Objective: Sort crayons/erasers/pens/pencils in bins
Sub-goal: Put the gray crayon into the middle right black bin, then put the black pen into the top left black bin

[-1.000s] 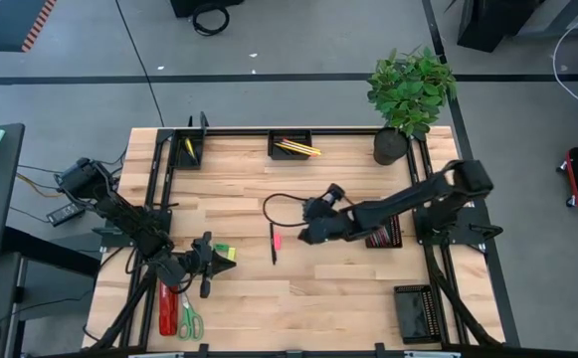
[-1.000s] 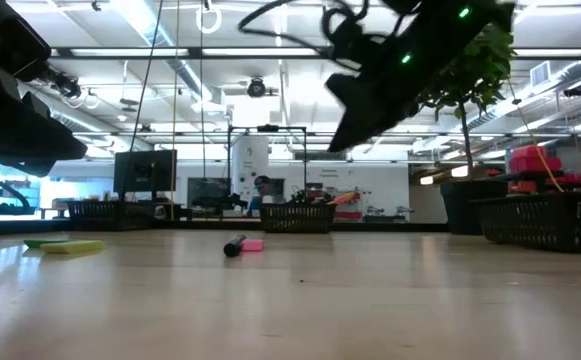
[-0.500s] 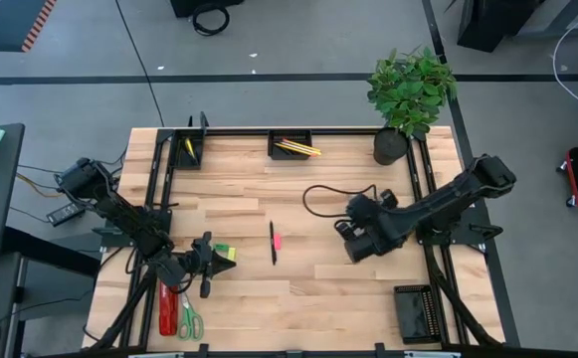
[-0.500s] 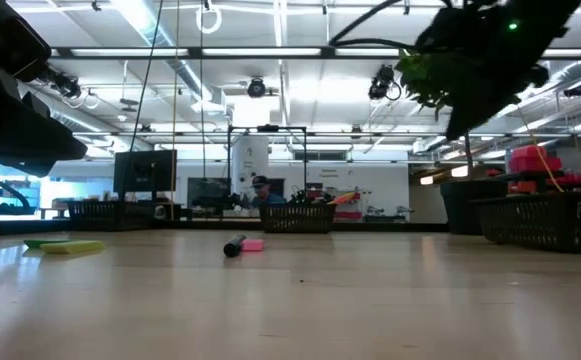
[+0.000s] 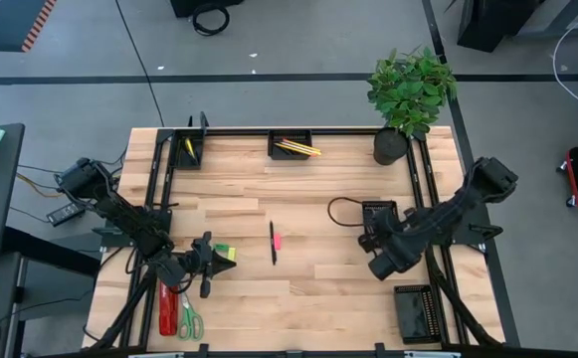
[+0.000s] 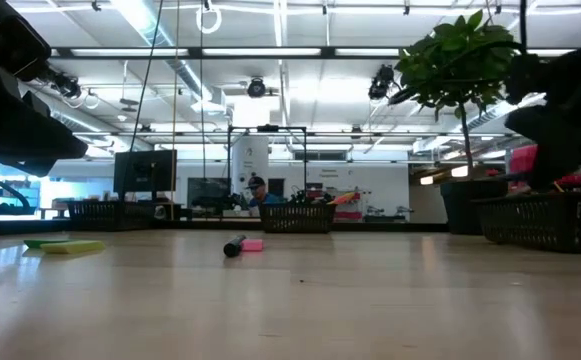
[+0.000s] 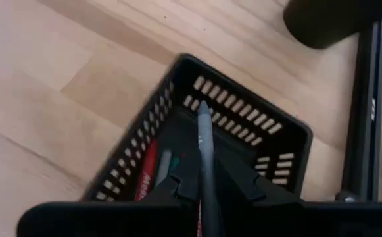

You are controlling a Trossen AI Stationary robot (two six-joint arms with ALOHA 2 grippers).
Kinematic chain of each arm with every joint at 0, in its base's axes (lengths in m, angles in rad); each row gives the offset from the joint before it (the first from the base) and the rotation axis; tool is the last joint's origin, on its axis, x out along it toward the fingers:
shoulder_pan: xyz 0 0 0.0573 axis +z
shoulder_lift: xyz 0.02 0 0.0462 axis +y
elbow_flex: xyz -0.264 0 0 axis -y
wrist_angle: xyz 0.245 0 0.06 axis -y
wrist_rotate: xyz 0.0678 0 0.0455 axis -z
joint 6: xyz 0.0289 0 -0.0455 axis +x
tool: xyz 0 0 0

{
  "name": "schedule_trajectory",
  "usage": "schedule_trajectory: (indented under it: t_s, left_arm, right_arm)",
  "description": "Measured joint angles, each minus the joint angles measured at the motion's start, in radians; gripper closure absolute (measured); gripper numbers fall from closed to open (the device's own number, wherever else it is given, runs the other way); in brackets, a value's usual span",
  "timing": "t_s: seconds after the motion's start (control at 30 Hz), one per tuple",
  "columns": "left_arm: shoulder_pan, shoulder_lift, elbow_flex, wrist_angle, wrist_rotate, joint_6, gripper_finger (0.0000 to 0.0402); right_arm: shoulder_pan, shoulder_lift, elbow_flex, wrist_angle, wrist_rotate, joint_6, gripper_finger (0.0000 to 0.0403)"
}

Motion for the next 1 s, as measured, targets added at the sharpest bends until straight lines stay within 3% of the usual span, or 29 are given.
schedule_trajectory:
  t_s: [0.3,0.63,0.77,0.9,1.0]
  left_arm:
    - [0.001,0.000,0.000,0.002,-0.025,-0.001,0.0383]
    - [0.001,0.000,0.000,0.003,-0.025,-0.006,0.0381]
    - [0.001,0.000,0.000,0.003,-0.034,-0.001,0.0378]
    - [0.001,0.000,0.000,0.003,-0.049,-0.001,0.0384]
    - [0.001,0.000,0.000,0.003,-0.050,-0.001,0.0387]
  right_arm:
    - [0.064,0.000,-0.018,0.012,0.001,0.077,0.0348]
    - [0.066,0.000,-0.006,0.011,0.004,0.036,0.0259]
    - [0.066,0.000,0.064,0.035,0.099,0.007,0.0240]
    - [0.061,0.000,0.150,0.244,0.296,-0.158,0.0240]
    - [0.035,0.000,0.169,0.571,0.342,-0.454,0.0245]
